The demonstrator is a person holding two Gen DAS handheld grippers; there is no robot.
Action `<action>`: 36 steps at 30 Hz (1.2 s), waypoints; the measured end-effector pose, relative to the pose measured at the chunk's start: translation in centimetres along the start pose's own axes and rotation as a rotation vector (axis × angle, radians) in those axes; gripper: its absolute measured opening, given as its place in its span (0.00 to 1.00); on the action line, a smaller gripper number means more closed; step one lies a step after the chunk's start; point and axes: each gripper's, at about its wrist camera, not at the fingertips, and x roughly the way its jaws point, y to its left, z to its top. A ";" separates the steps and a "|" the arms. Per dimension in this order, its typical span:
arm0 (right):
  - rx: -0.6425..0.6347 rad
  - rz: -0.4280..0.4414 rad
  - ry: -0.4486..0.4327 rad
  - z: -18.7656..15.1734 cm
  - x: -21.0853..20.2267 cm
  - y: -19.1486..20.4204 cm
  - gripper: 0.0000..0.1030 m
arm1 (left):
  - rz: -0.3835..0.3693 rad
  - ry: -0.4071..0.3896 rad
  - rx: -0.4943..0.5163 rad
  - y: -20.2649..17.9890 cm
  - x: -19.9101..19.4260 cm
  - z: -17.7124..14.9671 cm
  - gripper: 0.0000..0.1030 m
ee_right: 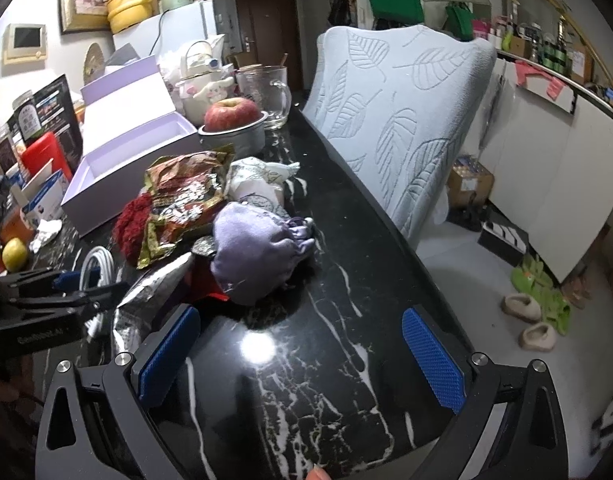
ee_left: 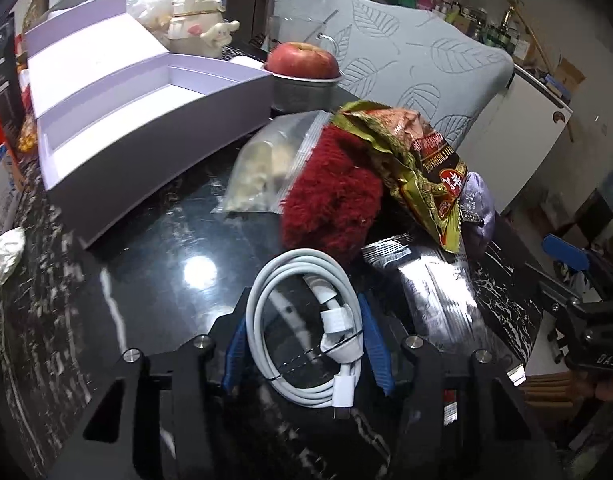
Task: Organize soft objects
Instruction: 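Grasp the silver foil snack packet with the right tool while the left tool holds the cable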
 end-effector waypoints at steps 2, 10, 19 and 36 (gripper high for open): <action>-0.009 0.008 -0.001 -0.1 -0.1 0.4 1.00 | 0.004 -0.007 -0.005 0.3 -0.6 -0.3 0.49; -0.026 0.093 0.004 -0.2 -0.2 2.8 1.00 | 0.037 -0.026 -0.049 2.8 -2.6 -1.6 0.49; -0.049 0.197 0.061 -0.5 1.4 6.6 1.00 | 0.097 -0.042 -0.121 5.9 -4.2 -3.0 0.49; -0.123 0.156 0.124 -0.9 3.9 9.0 0.45 | 0.125 -0.065 -0.156 7.0 -5.2 -4.2 0.49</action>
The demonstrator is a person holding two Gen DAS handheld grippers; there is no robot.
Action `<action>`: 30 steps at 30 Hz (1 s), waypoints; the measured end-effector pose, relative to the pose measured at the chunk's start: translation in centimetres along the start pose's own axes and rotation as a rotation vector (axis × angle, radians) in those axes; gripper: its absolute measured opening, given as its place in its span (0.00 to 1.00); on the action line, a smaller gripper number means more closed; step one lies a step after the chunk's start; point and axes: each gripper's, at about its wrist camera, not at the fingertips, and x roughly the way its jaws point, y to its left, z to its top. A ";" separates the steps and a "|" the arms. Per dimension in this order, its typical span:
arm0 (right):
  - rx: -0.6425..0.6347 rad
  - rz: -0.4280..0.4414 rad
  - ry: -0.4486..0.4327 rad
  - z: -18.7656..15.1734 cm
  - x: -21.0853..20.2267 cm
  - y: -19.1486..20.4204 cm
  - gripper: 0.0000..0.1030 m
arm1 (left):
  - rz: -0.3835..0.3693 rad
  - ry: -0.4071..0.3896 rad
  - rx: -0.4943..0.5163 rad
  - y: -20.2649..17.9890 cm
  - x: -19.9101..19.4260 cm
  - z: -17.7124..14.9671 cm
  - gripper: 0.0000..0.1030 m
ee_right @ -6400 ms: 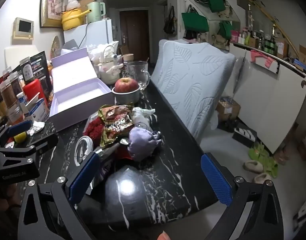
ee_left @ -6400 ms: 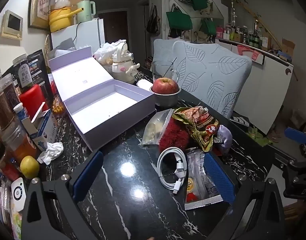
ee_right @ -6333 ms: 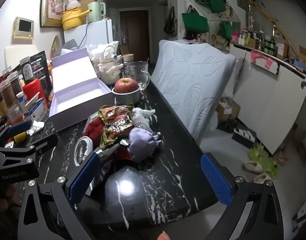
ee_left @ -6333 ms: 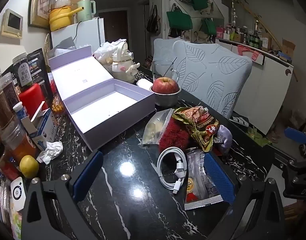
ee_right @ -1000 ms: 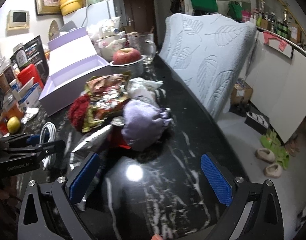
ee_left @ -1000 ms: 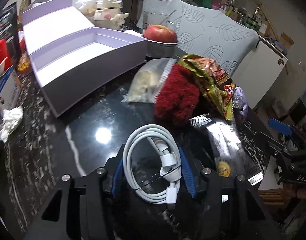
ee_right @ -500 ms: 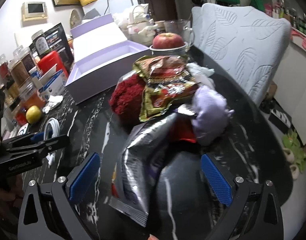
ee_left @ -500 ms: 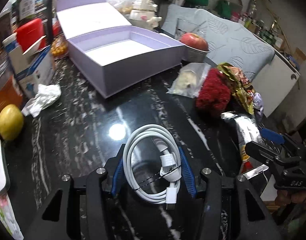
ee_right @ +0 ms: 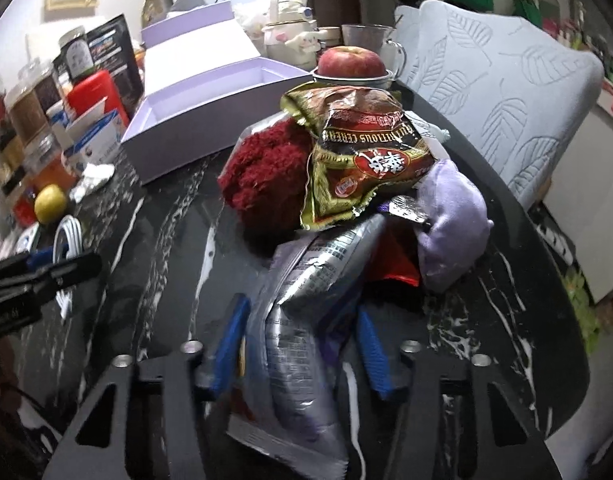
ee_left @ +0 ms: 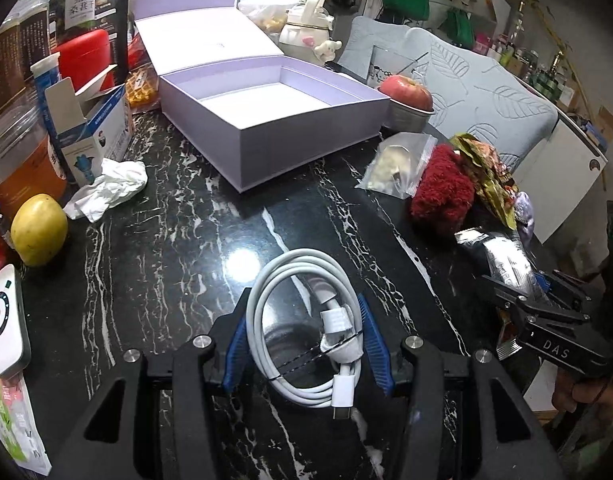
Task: Organize soft objects
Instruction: 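Grasp the silver foil snack packet with the right tool while the left tool holds the cable, then lift and carry the cable and foil packet toward the lavender box with both tools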
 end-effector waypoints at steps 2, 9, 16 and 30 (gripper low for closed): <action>-0.010 0.004 0.005 -0.2 -0.2 0.0 0.41 | -0.009 0.002 0.004 -0.3 -0.1 -0.1 0.49; 0.023 0.122 0.012 -0.9 -1.1 -0.6 0.38 | -0.015 -0.009 0.019 -1.0 -0.8 -0.5 0.49; 0.010 0.192 -0.003 -1.9 -2.6 0.4 0.38 | -0.014 -0.027 0.007 -1.0 -2.3 -1.2 0.49; -0.041 0.301 -0.074 -2.3 -6.3 3.1 0.38 | 0.031 -0.111 -0.018 -0.7 -7.1 -1.2 0.49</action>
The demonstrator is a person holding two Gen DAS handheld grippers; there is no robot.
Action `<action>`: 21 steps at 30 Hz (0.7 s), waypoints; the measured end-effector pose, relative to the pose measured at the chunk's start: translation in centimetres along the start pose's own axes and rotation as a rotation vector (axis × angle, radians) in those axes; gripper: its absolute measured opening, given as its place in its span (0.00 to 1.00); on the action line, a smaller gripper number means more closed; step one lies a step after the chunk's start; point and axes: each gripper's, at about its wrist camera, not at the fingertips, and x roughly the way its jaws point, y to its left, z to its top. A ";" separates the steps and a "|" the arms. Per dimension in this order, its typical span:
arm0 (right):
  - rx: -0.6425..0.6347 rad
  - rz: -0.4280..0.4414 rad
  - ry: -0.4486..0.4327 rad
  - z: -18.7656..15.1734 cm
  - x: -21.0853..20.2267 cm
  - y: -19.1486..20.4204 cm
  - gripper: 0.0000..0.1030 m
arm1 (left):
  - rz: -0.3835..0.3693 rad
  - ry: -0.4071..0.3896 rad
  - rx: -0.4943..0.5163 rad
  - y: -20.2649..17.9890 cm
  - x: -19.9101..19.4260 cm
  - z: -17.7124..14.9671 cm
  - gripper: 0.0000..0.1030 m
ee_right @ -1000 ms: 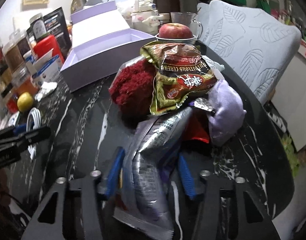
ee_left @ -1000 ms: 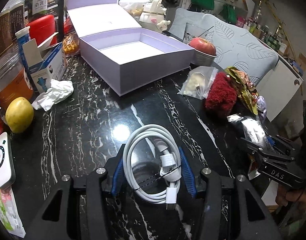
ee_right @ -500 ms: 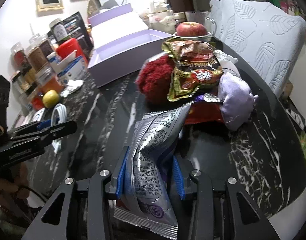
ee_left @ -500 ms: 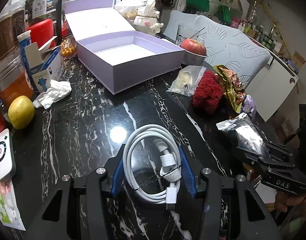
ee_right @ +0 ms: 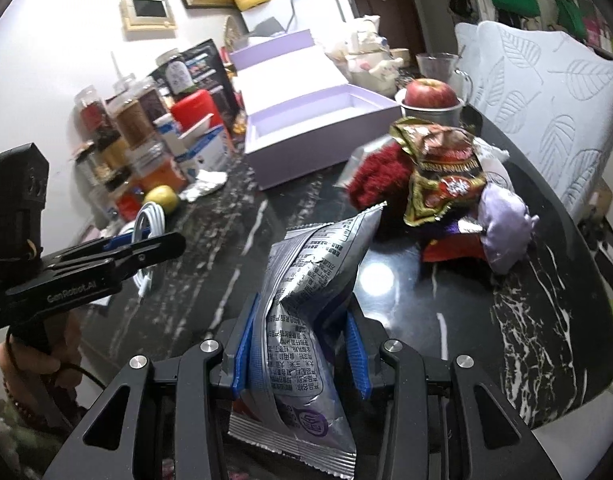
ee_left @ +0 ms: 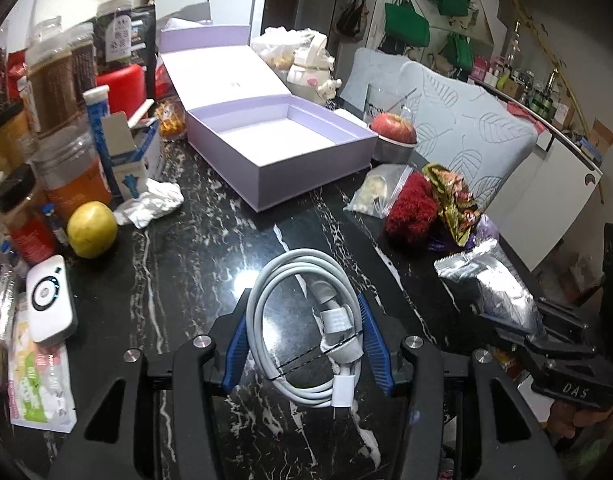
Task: Organize soft objects
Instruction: 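Lift and carry the cable and foil packet toward the lavender box with both tools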
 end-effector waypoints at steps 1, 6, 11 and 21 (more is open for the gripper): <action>-0.003 0.011 -0.001 0.0 -0.2 0.2 0.38 | 0.005 -0.009 0.002 0.0 -0.3 0.2 0.49; -0.021 0.048 -0.004 0.5 -0.7 1.1 0.38 | 0.018 -0.048 0.005 0.1 -1.8 1.4 0.49; -0.035 0.074 -0.022 1.8 -0.9 1.6 0.38 | 0.028 -0.091 0.017 0.2 -2.8 3.2 0.49; -0.112 0.101 -0.101 6.3 -1.9 2.7 0.38 | 0.017 -0.172 0.042 0.0 -3.5 7.7 0.49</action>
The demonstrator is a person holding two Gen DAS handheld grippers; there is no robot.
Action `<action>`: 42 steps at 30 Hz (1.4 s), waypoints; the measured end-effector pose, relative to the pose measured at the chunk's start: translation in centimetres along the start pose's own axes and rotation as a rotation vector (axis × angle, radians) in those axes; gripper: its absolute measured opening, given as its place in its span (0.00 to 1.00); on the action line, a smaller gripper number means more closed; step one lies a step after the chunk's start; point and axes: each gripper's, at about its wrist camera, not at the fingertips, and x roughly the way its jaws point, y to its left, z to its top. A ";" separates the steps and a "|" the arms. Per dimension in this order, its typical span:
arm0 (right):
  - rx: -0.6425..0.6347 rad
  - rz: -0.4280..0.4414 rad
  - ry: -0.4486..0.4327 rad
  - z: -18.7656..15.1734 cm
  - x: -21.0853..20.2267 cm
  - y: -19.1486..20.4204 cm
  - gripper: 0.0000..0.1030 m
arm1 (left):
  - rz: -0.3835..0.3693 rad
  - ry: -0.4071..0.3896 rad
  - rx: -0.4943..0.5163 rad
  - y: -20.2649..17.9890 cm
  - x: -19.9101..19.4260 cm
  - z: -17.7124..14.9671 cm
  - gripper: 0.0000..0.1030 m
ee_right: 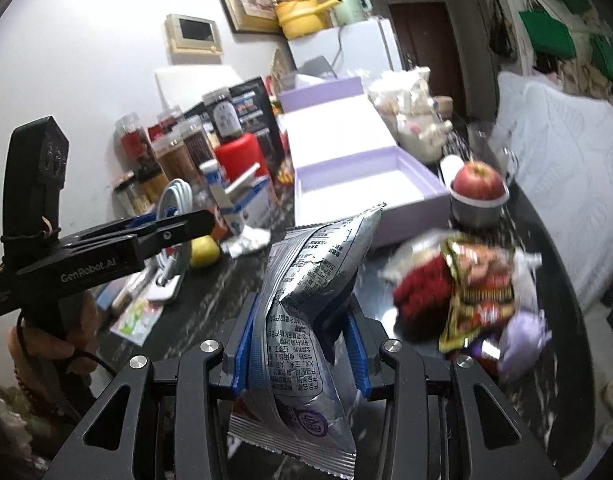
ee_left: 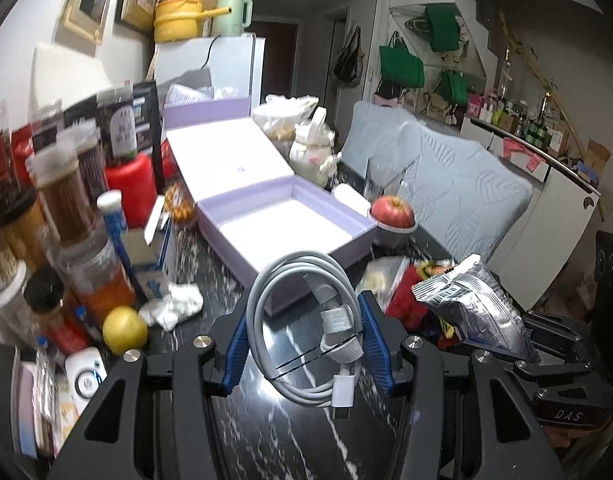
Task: Organize soft objects
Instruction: 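Lift and carry the cable and foil packet toward the lavender box with both tools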
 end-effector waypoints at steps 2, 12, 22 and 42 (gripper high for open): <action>-0.013 0.006 -0.013 1.1 0.1 0.1 0.38 | -0.004 -0.020 0.007 0.0 0.1 1.1 0.49; -0.069 0.020 -0.087 7.4 0.9 -0.1 0.38 | -0.027 -0.105 0.041 0.6 1.6 6.3 0.49; -0.106 0.012 -0.137 13.3 3.5 -1.1 0.38 | -0.025 -0.163 0.048 2.1 4.5 10.8 0.49; -0.135 -0.010 -0.219 23.2 10.8 -4.3 0.38 | 0.035 -0.213 0.009 5.7 13.7 17.6 0.49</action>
